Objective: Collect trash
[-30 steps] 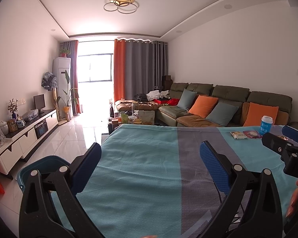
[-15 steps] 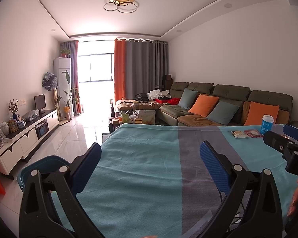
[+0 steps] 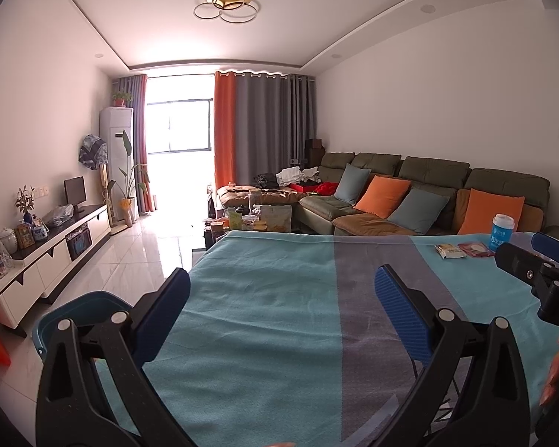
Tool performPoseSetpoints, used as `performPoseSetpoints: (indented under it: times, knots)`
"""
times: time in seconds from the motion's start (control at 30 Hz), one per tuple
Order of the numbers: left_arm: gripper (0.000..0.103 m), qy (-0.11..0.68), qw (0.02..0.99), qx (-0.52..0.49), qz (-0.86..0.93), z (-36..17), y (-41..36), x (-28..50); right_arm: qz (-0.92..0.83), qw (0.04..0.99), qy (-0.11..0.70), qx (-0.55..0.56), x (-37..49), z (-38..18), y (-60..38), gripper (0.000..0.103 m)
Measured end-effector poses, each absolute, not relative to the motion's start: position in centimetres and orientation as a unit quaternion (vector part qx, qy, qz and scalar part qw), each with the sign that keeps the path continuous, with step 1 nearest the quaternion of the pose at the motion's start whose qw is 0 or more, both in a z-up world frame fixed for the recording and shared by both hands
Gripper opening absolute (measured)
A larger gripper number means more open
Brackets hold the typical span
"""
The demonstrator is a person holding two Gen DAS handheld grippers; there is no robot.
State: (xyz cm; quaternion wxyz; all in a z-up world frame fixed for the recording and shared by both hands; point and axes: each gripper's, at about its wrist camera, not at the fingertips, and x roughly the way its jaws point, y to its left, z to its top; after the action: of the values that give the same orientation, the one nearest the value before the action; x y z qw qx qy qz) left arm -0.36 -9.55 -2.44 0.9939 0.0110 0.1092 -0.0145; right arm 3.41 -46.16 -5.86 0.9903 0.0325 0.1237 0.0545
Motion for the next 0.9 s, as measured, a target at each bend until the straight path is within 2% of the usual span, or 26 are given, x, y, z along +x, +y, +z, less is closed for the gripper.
performPoseSetpoints:
  times: [0.9]
  knots:
    - [0.097, 0.109, 0.994, 0.015, -0.014, -2.27, -9.43, -0.02, 0.054, 0.990, 0.126, 0.036, 3.50, -5.94, -46.06, 0.096]
